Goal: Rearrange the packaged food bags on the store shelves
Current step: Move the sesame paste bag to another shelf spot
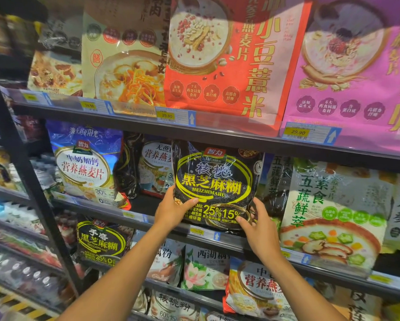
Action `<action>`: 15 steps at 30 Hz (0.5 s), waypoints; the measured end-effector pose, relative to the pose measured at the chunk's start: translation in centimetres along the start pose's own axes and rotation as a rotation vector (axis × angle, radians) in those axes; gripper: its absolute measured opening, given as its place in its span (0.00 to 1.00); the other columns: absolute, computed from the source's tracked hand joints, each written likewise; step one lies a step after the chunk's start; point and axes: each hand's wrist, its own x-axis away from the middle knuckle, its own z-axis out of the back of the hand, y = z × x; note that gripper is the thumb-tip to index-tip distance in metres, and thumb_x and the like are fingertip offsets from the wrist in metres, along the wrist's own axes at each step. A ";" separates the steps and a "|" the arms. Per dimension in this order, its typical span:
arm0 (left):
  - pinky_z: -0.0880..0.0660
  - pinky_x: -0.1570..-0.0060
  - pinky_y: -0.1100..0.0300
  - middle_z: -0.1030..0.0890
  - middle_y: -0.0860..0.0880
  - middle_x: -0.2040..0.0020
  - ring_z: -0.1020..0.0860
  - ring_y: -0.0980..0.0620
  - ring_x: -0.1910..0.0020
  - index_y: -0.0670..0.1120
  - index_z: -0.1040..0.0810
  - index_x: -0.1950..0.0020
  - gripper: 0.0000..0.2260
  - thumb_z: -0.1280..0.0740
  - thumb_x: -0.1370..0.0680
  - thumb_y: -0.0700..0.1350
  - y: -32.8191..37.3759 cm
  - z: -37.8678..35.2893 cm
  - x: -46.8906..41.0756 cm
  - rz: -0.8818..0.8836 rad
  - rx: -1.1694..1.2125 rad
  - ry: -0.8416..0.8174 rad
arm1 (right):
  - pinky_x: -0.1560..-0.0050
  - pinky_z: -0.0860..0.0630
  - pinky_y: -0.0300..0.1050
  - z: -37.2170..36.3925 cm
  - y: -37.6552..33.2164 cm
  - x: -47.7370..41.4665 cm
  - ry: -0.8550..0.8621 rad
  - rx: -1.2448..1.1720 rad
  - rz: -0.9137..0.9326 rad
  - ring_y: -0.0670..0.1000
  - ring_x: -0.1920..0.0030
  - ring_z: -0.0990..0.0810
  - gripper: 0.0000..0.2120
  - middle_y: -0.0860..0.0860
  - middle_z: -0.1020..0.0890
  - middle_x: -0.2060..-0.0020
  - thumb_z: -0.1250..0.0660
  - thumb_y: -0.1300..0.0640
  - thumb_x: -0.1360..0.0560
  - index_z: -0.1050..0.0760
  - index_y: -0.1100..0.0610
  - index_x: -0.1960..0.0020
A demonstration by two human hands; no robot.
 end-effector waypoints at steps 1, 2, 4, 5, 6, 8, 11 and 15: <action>0.30 0.30 0.45 0.30 0.49 0.21 0.30 0.43 0.24 0.51 0.39 0.18 0.43 0.25 0.26 0.63 -0.1 0.2 -0.2 0.000 0.006 0.001 | 0.46 0.26 0.41 -0.1 -0.2 -0.1 0.004 -0.006 0.002 0.53 0.38 0.18 0.34 0.50 0.16 0.38 0.25 0.53 0.23 0.35 0.52 0.21; 0.30 0.30 0.45 0.29 0.49 0.21 0.30 0.43 0.24 0.52 0.39 0.18 0.43 0.25 0.27 0.63 -0.2 0.4 -0.4 -0.004 0.006 -0.002 | 0.46 0.27 0.41 -0.2 -0.4 -0.1 0.009 -0.013 0.005 0.52 0.38 0.18 0.34 0.50 0.16 0.39 0.25 0.53 0.23 0.35 0.52 0.21; 0.29 0.30 0.44 0.28 0.49 0.22 0.28 0.43 0.25 0.53 0.38 0.19 0.43 0.24 0.28 0.65 -0.6 1.0 -0.8 -0.007 0.014 -0.004 | 0.49 0.29 0.39 -0.6 -0.9 0.0 0.019 -0.019 0.012 0.52 0.40 0.17 0.34 0.49 0.15 0.40 0.25 0.53 0.24 0.34 0.52 0.22; 0.28 0.30 0.44 0.27 0.49 0.23 0.28 0.43 0.26 0.53 0.37 0.20 0.43 0.24 0.29 0.66 -0.8 1.3 -1.1 -0.007 0.020 -0.005 | 0.50 0.30 0.38 -0.9 -1.2 0.0 0.022 -0.018 0.016 0.51 0.41 0.17 0.33 0.49 0.15 0.40 0.24 0.54 0.24 0.34 0.52 0.22; 0.27 0.31 0.44 0.26 0.50 0.24 0.27 0.43 0.27 0.53 0.36 0.20 0.42 0.24 0.29 0.66 -0.9 1.7 -1.2 -0.007 0.021 -0.007 | 0.51 0.30 0.37 -1.1 -1.5 0.1 0.025 -0.017 0.015 0.50 0.42 0.17 0.33 0.48 0.16 0.41 0.24 0.54 0.24 0.34 0.52 0.22; 0.26 0.34 0.45 0.23 0.51 0.27 0.25 0.44 0.29 0.54 0.33 0.23 0.39 0.24 0.29 0.66 -1.2 2.4 -1.6 -0.016 0.014 -0.005 | 0.50 0.31 0.37 -1.7 -2.3 0.2 0.021 -0.033 0.010 0.48 0.43 0.19 0.33 0.46 0.17 0.41 0.25 0.54 0.23 0.34 0.53 0.22; 0.24 0.36 0.45 0.21 0.53 0.31 0.22 0.46 0.33 0.55 0.31 0.25 0.37 0.25 0.29 0.67 -1.5 3.6 -2.2 -0.033 0.011 0.000 | 0.47 0.29 0.38 -2.7 -3.3 0.1 0.024 -0.050 0.012 0.49 0.39 0.19 0.34 0.47 0.17 0.39 0.25 0.55 0.23 0.34 0.53 0.22; 0.24 0.36 0.45 0.20 0.55 0.35 0.22 0.47 0.35 0.56 0.31 0.26 0.35 0.25 0.29 0.67 -2.1 5.2 -2.9 -0.044 0.026 -0.006 | 0.43 0.28 0.39 -4.2 -4.5 -0.1 0.033 -0.052 0.009 0.51 0.36 0.19 0.34 0.49 0.17 0.36 0.25 0.55 0.23 0.34 0.53 0.22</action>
